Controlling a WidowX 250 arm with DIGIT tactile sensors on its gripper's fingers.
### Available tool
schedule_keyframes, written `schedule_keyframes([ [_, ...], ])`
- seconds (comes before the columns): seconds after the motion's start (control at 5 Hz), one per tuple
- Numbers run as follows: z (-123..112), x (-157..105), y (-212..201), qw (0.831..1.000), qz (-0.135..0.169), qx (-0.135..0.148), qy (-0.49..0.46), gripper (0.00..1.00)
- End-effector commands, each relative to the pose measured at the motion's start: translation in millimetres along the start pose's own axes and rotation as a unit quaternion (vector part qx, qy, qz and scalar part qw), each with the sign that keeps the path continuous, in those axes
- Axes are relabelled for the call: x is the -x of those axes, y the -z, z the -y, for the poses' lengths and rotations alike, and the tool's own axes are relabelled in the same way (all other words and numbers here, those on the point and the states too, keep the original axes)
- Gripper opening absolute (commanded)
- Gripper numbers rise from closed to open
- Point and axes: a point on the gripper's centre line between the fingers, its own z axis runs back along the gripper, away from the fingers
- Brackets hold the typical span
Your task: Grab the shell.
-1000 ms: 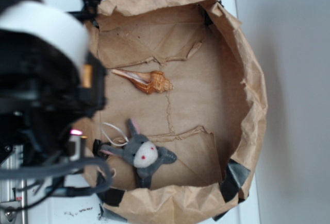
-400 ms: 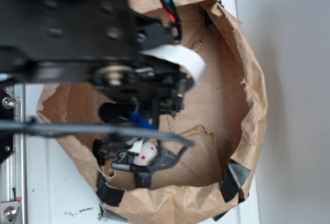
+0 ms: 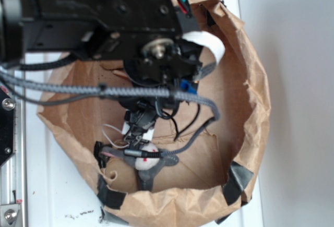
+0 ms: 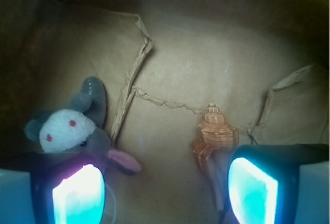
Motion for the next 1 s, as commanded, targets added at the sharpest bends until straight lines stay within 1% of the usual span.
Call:
schedule_keyframes([
  [0.0, -4, -11, -15, 1.000, 0.025, -0.014, 0.003, 1.00],
  [0.2, -4, -11, -15, 1.000, 0.025, -0.014, 0.003, 1.00],
  [0.4, -16, -10, -4, 0.999, 0.029, -0.035, -0.007, 1.00],
  [0.6, -41, -10, 21, 0.997, 0.035, -0.074, -0.013, 1.00],
  [0.8, -53, -8, 27, 0.996, 0.037, -0.082, -0.014, 1.00],
])
